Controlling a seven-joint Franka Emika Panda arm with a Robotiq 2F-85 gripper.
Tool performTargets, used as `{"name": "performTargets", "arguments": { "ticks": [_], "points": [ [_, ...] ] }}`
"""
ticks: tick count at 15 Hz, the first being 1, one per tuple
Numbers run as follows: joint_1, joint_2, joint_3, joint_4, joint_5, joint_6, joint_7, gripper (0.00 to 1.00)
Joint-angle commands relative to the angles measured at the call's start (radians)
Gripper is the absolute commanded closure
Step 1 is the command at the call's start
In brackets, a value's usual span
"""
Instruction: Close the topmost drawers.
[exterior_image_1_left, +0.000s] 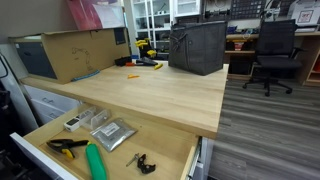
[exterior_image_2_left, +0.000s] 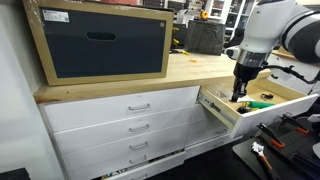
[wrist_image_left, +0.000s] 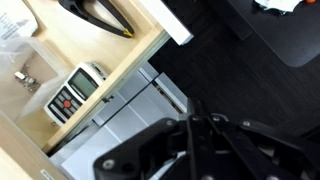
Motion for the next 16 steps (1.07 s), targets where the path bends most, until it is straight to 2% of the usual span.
{"name": "performTargets", "arguments": {
  "ticks": [1,6,12,16],
  "points": [
    [-0.021,-0.065,-0.029,0.0,0.003,-0.107,-0.03,1.0],
    [-0.076,-0.055,-0.071,0.0,-0.022,-0.183,-0.011,1.0],
    [-0.159,-0.006,-0.118,-0.004,-0.084,-0.2,0.009,1.0],
    [-0.184,0.052,-0.149,-0.008,-0.101,-0.226,0.006,1.0]
  ]
}}
